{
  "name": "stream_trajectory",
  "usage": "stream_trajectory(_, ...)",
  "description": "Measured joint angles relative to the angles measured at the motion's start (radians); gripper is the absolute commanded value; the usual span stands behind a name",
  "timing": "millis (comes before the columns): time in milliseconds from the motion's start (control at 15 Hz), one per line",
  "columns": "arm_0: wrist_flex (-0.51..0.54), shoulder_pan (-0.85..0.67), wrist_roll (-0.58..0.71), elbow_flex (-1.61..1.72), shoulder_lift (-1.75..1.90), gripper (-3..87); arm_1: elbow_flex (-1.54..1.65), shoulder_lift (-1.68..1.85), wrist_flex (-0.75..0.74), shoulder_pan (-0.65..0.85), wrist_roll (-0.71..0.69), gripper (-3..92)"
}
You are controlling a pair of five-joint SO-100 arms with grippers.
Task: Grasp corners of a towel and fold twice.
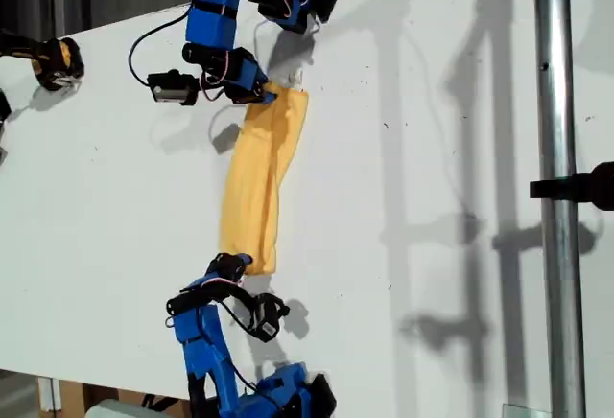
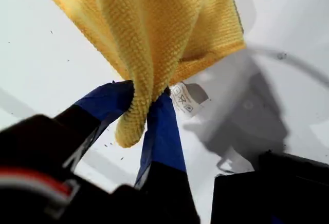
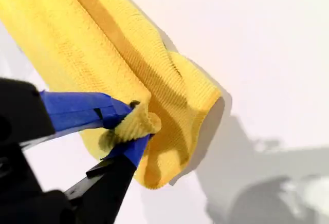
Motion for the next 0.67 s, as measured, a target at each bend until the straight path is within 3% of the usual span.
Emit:
stream_trajectory(467,0.037,0.0,-0.028,-0.074,-0.196,-0.4,0.057,-0.275,-0.201,-0.035,0.043,-0.1)
stream_trajectory(533,0.041,0.0,-0.032,-0.091,-0.221,6.2,0.057,-0.311,-0.216,-0.035,0.041,18.2)
stream_trajectory(600,0.041,0.0,-0.035,-0.097,-0.225,23.5,0.054,-0.331,-0.218,-0.035,0.043,25.8)
stream_trajectory(667,0.057,0.0,-0.046,-0.097,-0.225,32.2,0.051,-0.341,-0.206,-0.031,0.054,27.7)
